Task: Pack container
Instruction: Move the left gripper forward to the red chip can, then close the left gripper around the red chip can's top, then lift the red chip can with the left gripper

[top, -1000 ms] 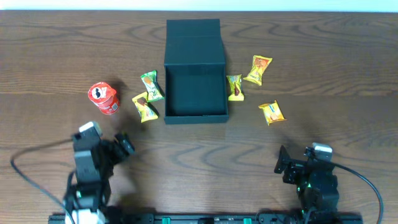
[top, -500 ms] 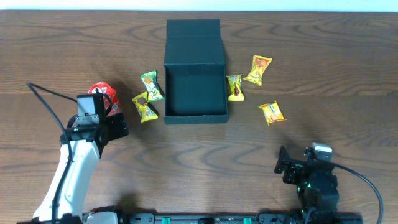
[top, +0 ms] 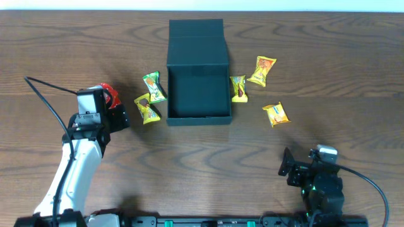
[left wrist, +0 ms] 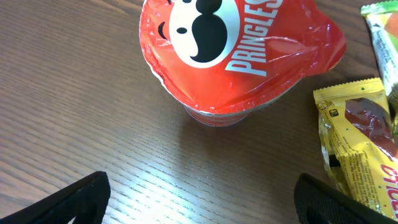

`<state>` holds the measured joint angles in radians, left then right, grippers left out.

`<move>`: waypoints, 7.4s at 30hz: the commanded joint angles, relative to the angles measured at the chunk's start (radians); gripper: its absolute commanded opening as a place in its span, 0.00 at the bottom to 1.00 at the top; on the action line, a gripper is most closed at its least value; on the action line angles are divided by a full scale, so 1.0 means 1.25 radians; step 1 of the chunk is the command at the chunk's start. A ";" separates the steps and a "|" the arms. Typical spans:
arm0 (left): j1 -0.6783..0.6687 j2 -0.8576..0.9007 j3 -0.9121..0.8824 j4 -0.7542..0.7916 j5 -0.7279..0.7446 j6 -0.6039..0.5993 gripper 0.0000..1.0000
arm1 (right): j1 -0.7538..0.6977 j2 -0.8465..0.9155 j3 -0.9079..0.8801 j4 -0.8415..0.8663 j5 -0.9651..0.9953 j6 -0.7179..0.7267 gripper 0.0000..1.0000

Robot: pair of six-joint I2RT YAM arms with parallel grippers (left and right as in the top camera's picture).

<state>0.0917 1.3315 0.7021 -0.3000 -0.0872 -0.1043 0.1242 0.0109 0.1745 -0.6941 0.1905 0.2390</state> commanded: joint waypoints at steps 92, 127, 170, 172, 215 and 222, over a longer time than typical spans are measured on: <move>0.005 0.320 0.016 0.454 -0.052 -0.006 0.70 | -0.005 -0.005 -0.009 -0.001 0.000 0.014 0.99; 0.004 0.273 0.016 0.538 0.044 -0.006 0.57 | -0.005 -0.005 -0.009 -0.001 0.000 0.014 0.99; 0.095 0.431 0.599 -0.211 0.184 -0.132 0.85 | -0.005 -0.005 -0.009 -0.001 0.000 0.014 0.99; 0.093 0.459 0.599 -0.210 0.192 -0.132 0.88 | -0.005 -0.004 -0.009 -0.001 0.000 0.014 0.99; 0.062 0.620 0.603 -0.147 0.193 -0.048 0.80 | -0.005 -0.005 -0.009 -0.001 0.000 0.014 0.99; 0.062 0.620 0.604 -0.146 0.193 -0.049 0.70 | -0.005 -0.004 -0.009 -0.001 0.000 0.014 0.99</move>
<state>0.1692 2.0922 1.4258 -0.4812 0.1577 -0.1753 0.1242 0.0109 0.1745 -0.6937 0.1905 0.2390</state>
